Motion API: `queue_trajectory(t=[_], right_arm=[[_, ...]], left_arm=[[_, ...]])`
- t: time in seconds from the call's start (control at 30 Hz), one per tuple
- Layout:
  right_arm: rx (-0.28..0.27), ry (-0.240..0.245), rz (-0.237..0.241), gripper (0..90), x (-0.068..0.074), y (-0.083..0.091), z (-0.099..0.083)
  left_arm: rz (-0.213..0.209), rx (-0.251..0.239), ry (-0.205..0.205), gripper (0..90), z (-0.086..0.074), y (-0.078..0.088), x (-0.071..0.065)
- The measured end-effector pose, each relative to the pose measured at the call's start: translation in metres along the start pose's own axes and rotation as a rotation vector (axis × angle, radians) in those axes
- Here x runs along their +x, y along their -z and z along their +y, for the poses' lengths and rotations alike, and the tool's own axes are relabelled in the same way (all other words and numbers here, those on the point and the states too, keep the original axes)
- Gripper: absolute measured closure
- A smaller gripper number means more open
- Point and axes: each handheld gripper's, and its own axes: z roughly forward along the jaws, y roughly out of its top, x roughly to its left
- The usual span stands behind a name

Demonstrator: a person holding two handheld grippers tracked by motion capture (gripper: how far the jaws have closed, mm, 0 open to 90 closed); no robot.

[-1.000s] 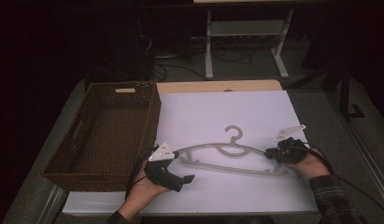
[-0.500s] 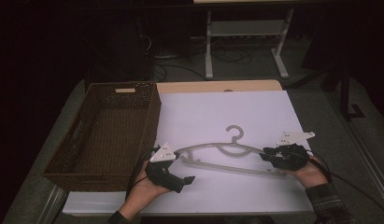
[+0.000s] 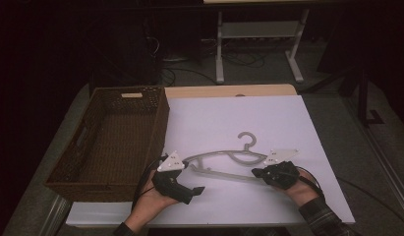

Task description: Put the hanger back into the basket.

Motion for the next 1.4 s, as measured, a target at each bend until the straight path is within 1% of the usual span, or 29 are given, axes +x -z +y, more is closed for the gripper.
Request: queue_trajectory(t=[0.07,0.1,0.27,0.33,0.47,0.7,0.87,0.93,1.1,1.17,1.2,1.27,1.3,1.33,1.4], right_arm=[[0.004,0.008,0.002,89.6,0.001,-0.002,0.0],[0.006,0.008,0.015,89.6,0.002,-0.003,0.0],[0.035,0.024,0.017,89.6,0.004,-0.009,0.0],[0.035,0.03,0.017,89.5,0.003,-0.01,0.0],[0.045,0.027,0.037,89.6,0.004,-0.012,-0.001],[0.058,0.027,0.039,89.7,0.004,-0.015,-0.002],[0.071,0.027,0.047,89.7,0.004,-0.018,-0.004],[0.068,0.017,0.058,89.8,0.003,-0.019,-0.005],[0.062,0.01,0.074,90.0,0.003,-0.02,-0.006],[0.065,0.007,0.08,90.0,0.004,-0.02,-0.006],[0.082,0.016,0.086,90.0,0.005,-0.022,-0.007],[0.083,0.016,0.082,90.0,0.006,-0.022,-0.007],[0.083,0.014,0.078,90.0,0.006,-0.022,-0.006],[0.083,0.014,0.078,90.0,0.006,-0.022,-0.006],[0.083,0.01,0.082,90.0,0.005,-0.022,-0.006]], left_arm=[[0.0,0.001,-0.001,1.1,0.0,0.0,0.0],[0.001,0.001,0.0,1.1,0.0,0.0,0.0],[0.003,0.0,0.003,1.1,0.0,0.0,0.001],[0.005,-0.004,0.004,1.1,0.0,0.001,0.001],[0.006,-0.005,0.005,1.1,0.0,0.001,0.001],[0.008,-0.005,0.003,1.1,0.0,0.001,0.001],[0.011,-0.006,0.002,1.1,0.001,0.001,0.001],[0.013,-0.006,0.003,1.1,0.001,0.001,0.0],[0.016,-0.007,-0.002,1.1,0.005,-0.001,0.0],[0.017,-0.002,-0.007,1.1,0.008,-0.003,0.0],[0.017,-0.002,-0.007,1.1,0.009,-0.004,0.0],[0.016,0.001,-0.012,1.1,0.011,-0.005,0.001],[0.017,0.0,-0.009,1.1,0.015,-0.008,0.002],[0.017,0.0,-0.009,1.1,0.015,-0.008,0.002],[0.016,0.0,-0.011,1.1,0.022,-0.015,0.006]])
